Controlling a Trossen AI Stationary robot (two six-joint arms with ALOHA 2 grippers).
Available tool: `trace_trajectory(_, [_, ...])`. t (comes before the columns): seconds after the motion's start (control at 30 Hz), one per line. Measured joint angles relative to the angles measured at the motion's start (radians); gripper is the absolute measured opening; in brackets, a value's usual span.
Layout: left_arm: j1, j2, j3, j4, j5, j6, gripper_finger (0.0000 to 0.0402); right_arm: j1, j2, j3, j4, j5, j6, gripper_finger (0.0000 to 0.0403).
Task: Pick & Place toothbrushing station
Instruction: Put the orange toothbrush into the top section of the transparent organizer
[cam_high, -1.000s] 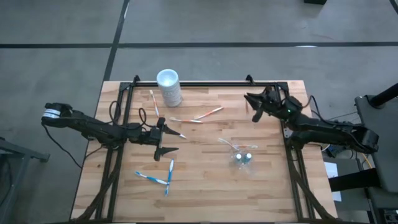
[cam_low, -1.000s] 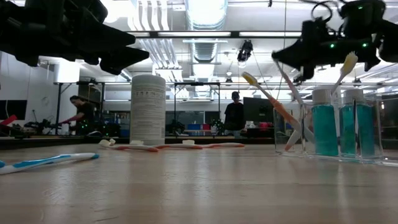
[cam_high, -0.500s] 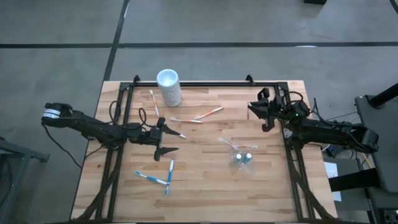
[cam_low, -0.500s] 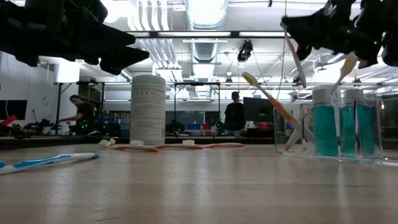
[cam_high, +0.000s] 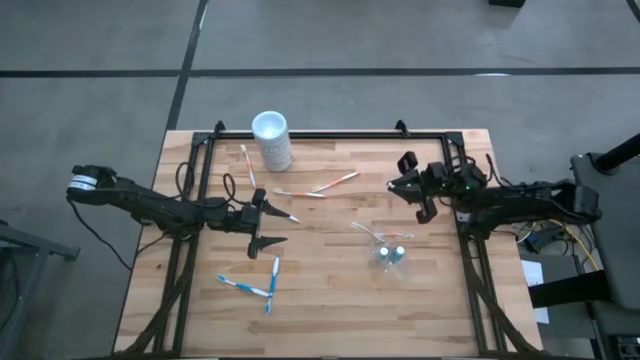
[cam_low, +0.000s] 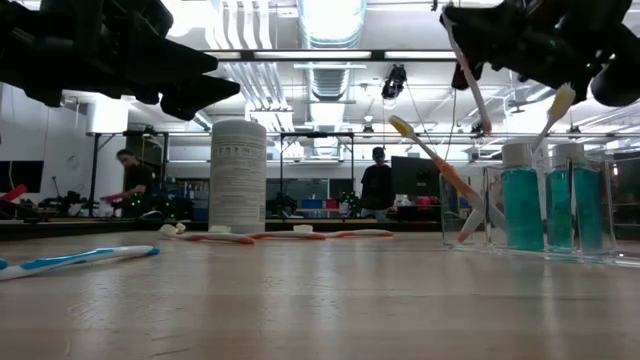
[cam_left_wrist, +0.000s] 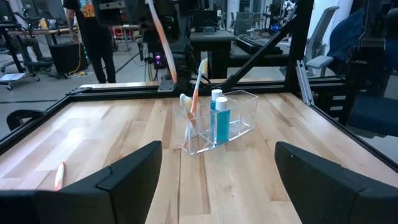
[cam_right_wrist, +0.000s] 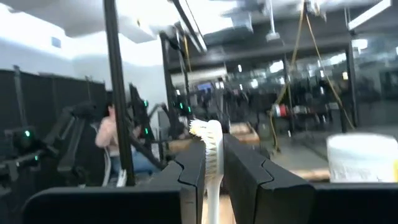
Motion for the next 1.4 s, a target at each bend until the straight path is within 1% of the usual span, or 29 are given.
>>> trace_trajectory(0.1, [0.0,0.0,0.0,0.0,0.0,0.0,0.0319,0.014,0.067,-0.001,0.121,0.007,0.016,0.0043])
trace_trajectory(0.17, [0.0,0.0,0.0,0.001,0.0,0.0,0.0319,0.014,0.113,-0.002,0.158,0.007,0.05,0.0043])
trace_trajectory(0.33, [0.0,0.0,0.0,0.001,0.0,0.0,0.0319,0.027,0.221,-0.003,0.287,0.009,0.07,0.0043])
trace_trajectory(0.5, [0.0,0.0,0.0,0.0,0.0,0.0,0.0319,0.042,0.284,-0.002,0.293,0.011,0.126,0.0043])
trace_trajectory(0.77, [0.0,0.0,0.0,-0.002,0.0,0.0,0.0319,0.053,0.327,-0.002,0.292,0.017,0.131,0.0043])
trace_trajectory(1.07, [0.0,0.0,0.0,-0.003,0.0,0.0,0.0319,0.053,0.415,-0.003,0.292,0.017,0.046,0.0043])
trace_trajectory(1.4, [0.0,0.0,0.0,-0.007,0.0,0.0,0.0319,0.06,0.511,-0.003,0.293,-0.005,0.043,0.0043])
